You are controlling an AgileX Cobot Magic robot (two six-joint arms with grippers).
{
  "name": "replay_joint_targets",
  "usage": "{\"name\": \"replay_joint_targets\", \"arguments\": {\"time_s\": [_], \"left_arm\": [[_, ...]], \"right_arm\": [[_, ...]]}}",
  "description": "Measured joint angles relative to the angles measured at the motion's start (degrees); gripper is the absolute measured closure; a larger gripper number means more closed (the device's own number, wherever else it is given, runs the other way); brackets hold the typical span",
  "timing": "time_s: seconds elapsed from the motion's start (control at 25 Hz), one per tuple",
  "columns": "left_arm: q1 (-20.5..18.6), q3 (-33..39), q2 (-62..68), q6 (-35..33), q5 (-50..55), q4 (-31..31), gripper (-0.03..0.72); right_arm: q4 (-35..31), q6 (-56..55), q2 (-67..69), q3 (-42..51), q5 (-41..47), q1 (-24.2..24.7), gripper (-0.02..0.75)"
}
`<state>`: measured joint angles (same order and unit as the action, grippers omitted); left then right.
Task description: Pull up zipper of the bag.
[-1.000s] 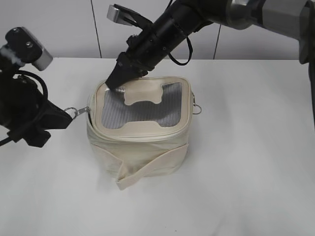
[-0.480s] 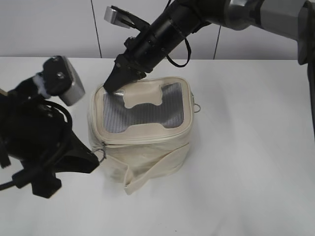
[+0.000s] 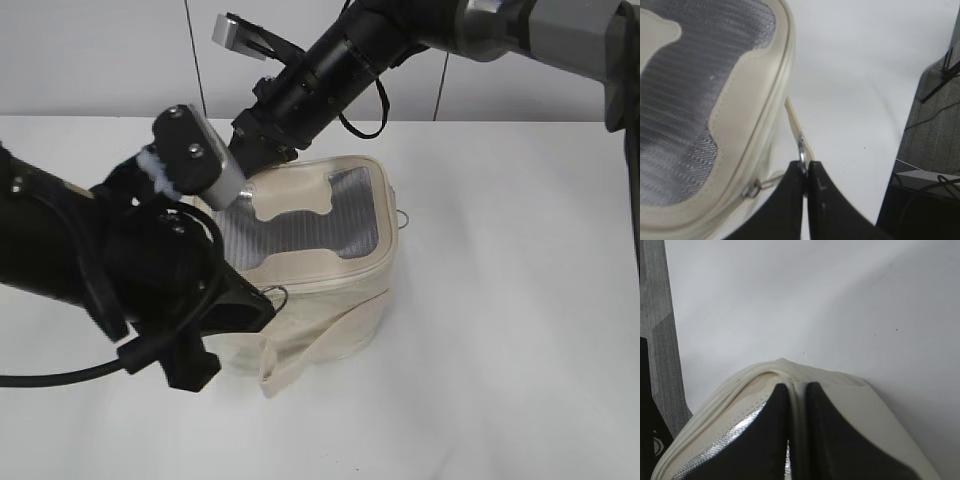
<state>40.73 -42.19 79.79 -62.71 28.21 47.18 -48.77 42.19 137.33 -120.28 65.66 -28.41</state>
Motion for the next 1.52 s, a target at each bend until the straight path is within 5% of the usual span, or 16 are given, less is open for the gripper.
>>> {"name": "replay_joint_targets", "arguments": {"time_s": [0.2, 0.48, 0.64, 0.76, 1.0, 1.12, 1.24, 1.4, 1.52], "left_arm": [[0.23, -3.85, 7.07, -1.91, 2.05, 5.74, 0.697], [0.23, -6.17, 9.19, -1.73, 4.93, 5.77, 0.687], [0.25, -6.45, 8.32, 0.47, 11.18, 4.8, 0.508], [0.37, -6.4, 4.84, 7.69, 13.17, -0.39, 0.39], [-3.27, -6.4, -5.64, 22.55, 10.73, -16.16, 0.409], [-11.46, -6.8, -7.14, 23.47, 9.73, -15.84, 0.421], [-18.77, -9.11, -5.05, 16.81, 9.06, -8.86, 0.424], [-21.27, -17.52, 2.99, 4.57, 10.69, 3.98, 0.398], [-20.51, -26.89, 11.73, 0.81, 13.73, 6.67, 0.321]], "right_arm": [[0.06, -0.52, 0.0, 0.0, -0.83, 0.0, 0.654], [0.38, -1.89, 0.04, 0.0, -1.02, 0.0, 0.656], [0.2, -3.46, -0.03, 0.0, -1.35, 1.0, 0.531], [0.85, -5.02, -1.2, 0.0, -0.01, 3.63, 0.374], [1.56, -8.83, -6.48, 2.19, 2.97, 12.06, 0.36], [1.5, -8.91, -11.1, 9.35, 1.87, 16.66, 0.372], [1.19, -5.92, -17.67, 21.8, -4.12, 20.18, 0.379], [-2.14, 4.8, -29.18, 43.78, -18.25, 21.11, 0.379], [-11.6, 17.69, -36.67, 58.02, -28.53, 21.05, 0.379]]}}
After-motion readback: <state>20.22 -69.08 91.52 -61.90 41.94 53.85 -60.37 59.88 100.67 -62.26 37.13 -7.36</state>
